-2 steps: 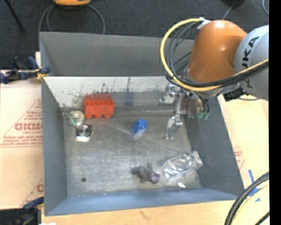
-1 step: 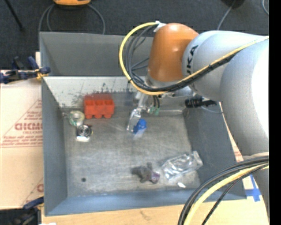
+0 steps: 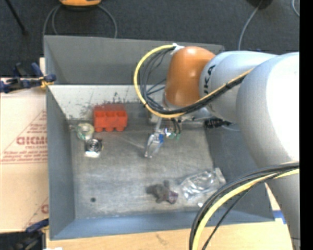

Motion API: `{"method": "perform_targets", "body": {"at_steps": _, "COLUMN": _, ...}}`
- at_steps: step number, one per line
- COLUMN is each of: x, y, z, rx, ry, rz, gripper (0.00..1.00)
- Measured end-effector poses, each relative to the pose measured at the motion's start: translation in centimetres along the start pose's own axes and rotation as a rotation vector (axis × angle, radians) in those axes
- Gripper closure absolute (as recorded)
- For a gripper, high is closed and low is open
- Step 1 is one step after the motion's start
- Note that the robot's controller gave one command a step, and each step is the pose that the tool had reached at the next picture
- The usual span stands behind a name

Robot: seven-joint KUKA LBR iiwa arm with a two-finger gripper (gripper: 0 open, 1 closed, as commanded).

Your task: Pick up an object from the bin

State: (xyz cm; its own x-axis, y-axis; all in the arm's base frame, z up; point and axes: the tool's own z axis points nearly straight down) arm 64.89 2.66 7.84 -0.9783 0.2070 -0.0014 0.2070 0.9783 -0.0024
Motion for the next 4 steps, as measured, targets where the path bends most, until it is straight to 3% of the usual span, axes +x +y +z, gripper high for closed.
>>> {"method": "perform_targets", "body": {"at_steps": 1, "x": -0.6, "y": -3.0, "z": -1.0, "rx": 0.0, "ry": -0.005, "rz": -0.002, "gripper": 0.0}}
{"method": "perform_targets", "body": {"at_steps": 2, "x": -0.3, "y": -2.5, "z": 0.3, "rx": 0.0, "ry": -0.008, "rz": -0.029, "gripper": 0.0}}
{"method": "perform_targets", "body": {"at_steps": 3, "x": -0.6, "y": -2.4, "z": 0.0, "rx": -0.003, "ry": -0.017, "rz": -0.029, "gripper": 1.0}}
{"method": "perform_targets", "body": {"at_steps": 4, "x": 0.4, "y": -1.7, "z": -13.8, "rx": -0.007, "ry": -0.011, "rz": 0.043, "gripper": 1.0}}
